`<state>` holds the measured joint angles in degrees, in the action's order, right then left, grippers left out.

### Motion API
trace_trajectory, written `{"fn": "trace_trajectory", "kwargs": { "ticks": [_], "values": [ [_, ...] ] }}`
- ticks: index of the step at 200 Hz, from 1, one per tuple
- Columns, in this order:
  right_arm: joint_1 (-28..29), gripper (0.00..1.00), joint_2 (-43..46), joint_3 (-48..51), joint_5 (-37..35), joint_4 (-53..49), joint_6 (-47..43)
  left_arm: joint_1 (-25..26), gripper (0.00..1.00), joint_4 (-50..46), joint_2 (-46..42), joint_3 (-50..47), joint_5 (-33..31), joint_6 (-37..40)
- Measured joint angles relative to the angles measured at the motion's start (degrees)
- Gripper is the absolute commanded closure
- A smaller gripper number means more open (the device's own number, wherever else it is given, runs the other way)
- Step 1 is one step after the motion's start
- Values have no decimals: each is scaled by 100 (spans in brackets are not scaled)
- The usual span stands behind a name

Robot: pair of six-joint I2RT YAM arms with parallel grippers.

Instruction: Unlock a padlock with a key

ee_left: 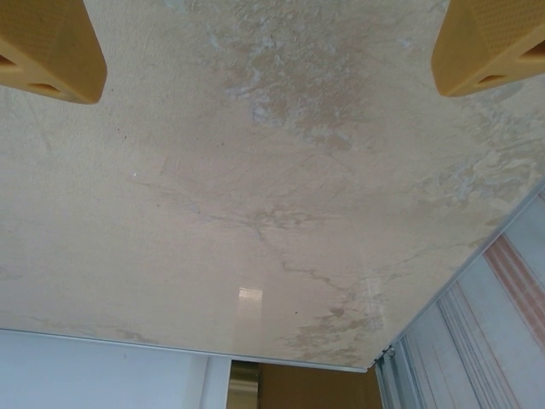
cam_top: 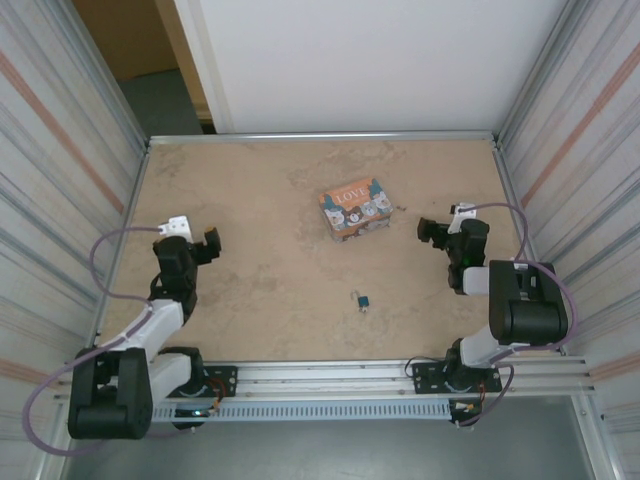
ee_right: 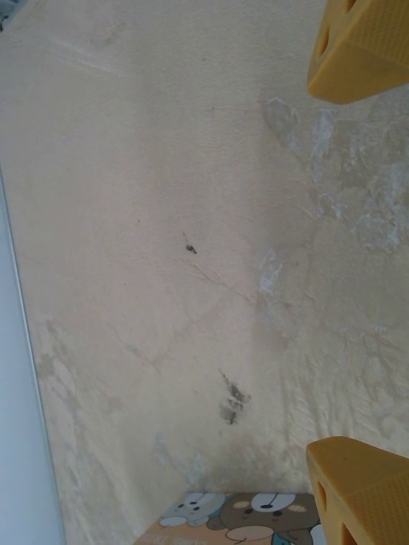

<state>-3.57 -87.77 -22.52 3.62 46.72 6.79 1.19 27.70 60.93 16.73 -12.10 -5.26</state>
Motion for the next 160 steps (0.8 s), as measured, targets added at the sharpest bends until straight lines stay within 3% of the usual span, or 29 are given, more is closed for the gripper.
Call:
{"fn": "trace_trajectory", "kwargs": {
  "ticks": [160],
  "values": [
    [13,1,-2,0,-103,-50,-2,-153,1,2361,1628,-289,577,317]
  ]
}}
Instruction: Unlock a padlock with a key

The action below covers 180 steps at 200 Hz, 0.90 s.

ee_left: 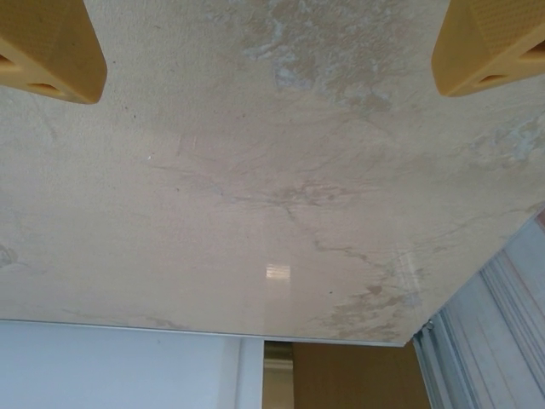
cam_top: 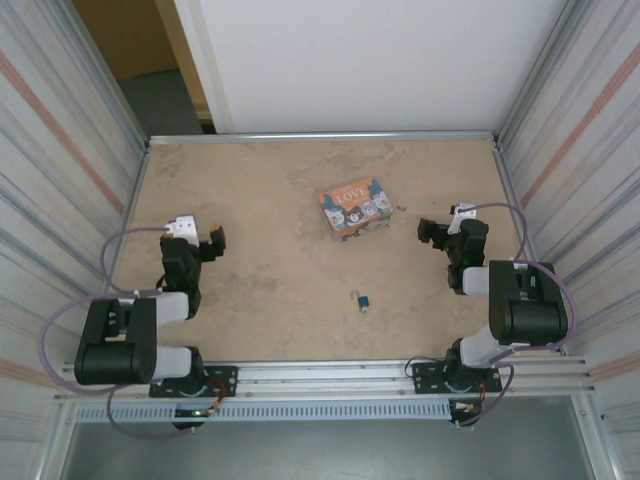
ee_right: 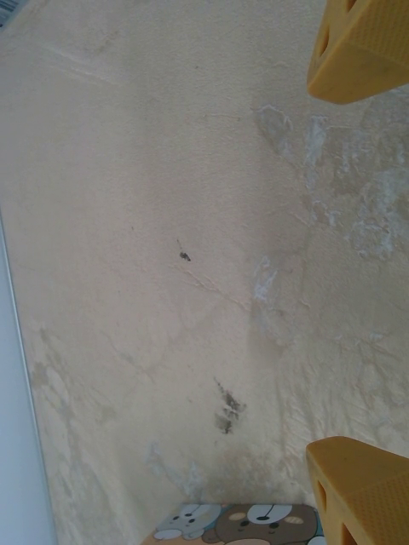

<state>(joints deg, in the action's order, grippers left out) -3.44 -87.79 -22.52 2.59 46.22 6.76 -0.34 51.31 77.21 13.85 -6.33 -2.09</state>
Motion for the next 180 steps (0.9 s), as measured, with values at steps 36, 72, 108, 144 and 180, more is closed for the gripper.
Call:
{"fn": "trace_trajectory", "kwargs": {
  "ticks": [36,72,108,144,180],
  "values": [
    [0,1,0,-2,0,-2,0,-4,1,420,413,-17,101,0],
    [0,1,0,-2,-2,0,0,-4,1,719,831,-20,101,-2],
    [0,1,0,-2,0,-2,0,-4,1,278,837,345,216,46],
    [2,1,0,-2,-2,-2,0,125,1,-101,881,804,247,195],
    [11,1,0,0,-7,-2,0,144,1,-363,885,813,249,238]
  ]
}}
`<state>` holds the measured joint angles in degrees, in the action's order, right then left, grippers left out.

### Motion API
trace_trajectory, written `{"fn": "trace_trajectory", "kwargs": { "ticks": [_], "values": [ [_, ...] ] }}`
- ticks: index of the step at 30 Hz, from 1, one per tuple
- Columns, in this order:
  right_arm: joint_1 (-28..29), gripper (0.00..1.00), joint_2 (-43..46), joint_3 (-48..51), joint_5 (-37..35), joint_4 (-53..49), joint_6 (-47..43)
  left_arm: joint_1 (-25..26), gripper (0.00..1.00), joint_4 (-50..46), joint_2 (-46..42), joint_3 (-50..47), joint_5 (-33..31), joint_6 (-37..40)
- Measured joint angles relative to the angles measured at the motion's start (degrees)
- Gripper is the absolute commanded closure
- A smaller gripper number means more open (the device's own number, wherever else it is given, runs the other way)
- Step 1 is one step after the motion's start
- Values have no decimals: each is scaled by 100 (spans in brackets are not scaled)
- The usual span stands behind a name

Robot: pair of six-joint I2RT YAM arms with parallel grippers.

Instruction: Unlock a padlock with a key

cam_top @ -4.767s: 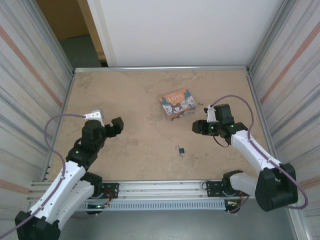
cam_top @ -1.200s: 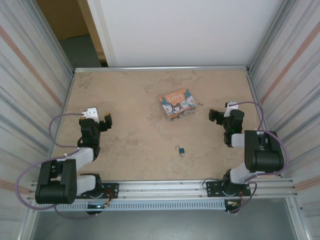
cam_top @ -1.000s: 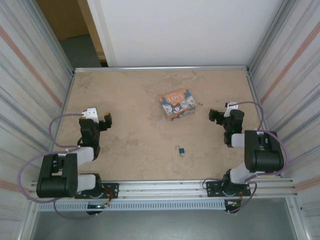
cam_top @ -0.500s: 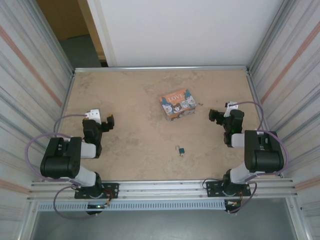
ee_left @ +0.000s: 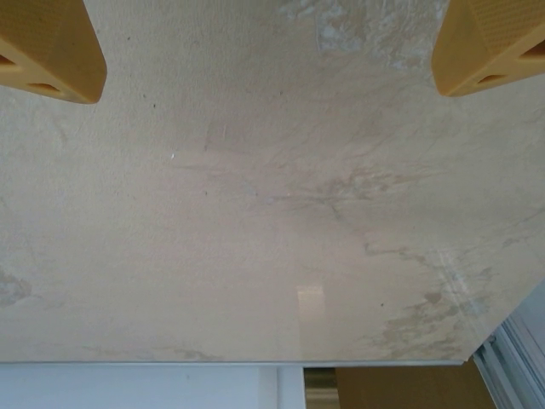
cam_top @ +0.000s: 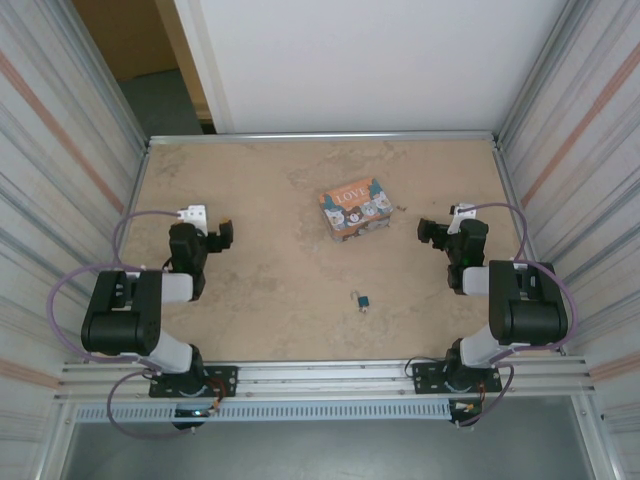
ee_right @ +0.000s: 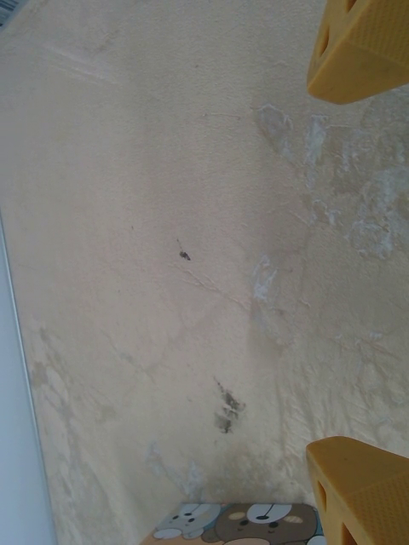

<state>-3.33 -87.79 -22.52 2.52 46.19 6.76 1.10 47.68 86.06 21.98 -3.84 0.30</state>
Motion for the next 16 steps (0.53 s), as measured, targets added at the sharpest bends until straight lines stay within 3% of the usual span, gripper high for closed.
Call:
{"fn": "trace_trajectory", "kwargs": {
  "ticks": [16],
  "values": [
    [0,1,0,0,-46,0,-2,15,1,-133,0,0,-4,103]
  ]
}}
